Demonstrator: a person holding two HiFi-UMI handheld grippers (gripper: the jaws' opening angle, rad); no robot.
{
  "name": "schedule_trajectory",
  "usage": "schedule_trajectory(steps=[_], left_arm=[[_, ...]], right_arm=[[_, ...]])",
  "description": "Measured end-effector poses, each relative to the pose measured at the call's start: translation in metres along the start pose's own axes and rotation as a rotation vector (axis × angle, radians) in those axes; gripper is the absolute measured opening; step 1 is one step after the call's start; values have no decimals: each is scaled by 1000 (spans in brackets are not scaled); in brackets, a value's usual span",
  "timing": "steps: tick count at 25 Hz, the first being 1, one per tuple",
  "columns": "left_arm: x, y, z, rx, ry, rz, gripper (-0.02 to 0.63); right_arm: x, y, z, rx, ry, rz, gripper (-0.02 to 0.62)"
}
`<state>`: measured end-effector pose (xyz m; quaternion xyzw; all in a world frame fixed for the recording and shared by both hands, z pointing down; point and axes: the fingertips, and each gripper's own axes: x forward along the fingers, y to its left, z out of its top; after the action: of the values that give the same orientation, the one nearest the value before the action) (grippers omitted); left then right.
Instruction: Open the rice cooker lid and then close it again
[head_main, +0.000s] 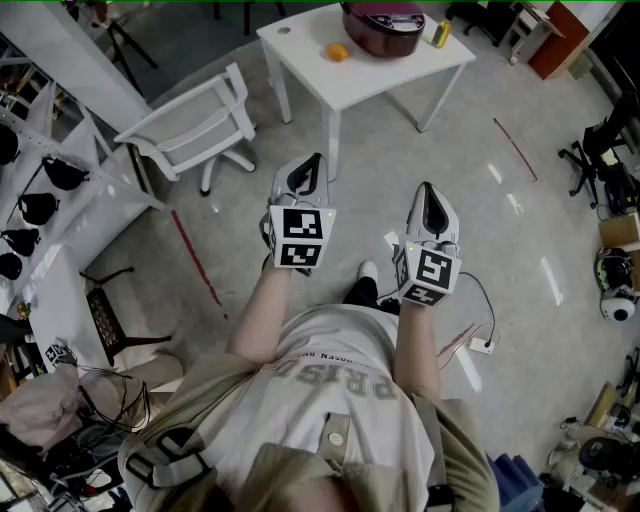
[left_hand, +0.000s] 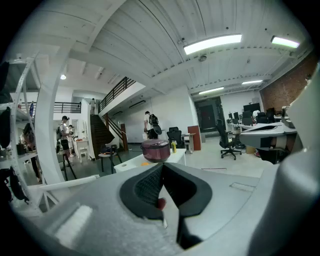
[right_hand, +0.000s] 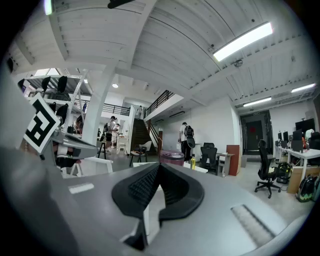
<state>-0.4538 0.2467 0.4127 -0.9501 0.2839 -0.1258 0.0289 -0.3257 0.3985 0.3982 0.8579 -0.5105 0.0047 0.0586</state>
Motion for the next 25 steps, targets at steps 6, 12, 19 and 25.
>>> schedule_trajectory(steps=[6,12,19,25], left_arm=[[1,-4,0,-1,-1,-2,9],[2,-7,0,2,4,-11,9],[13,-16,-6,-5,17,-23,9],[32,-14,4,-4,0,7,9]], right_arm=[[-1,-3,0,-7,-3,1,0],[-1,-3,-1,-8,7,4,0],[5,-5,-3,-13,9,14,0],[22,-19,-1,60,-15,55,2]])
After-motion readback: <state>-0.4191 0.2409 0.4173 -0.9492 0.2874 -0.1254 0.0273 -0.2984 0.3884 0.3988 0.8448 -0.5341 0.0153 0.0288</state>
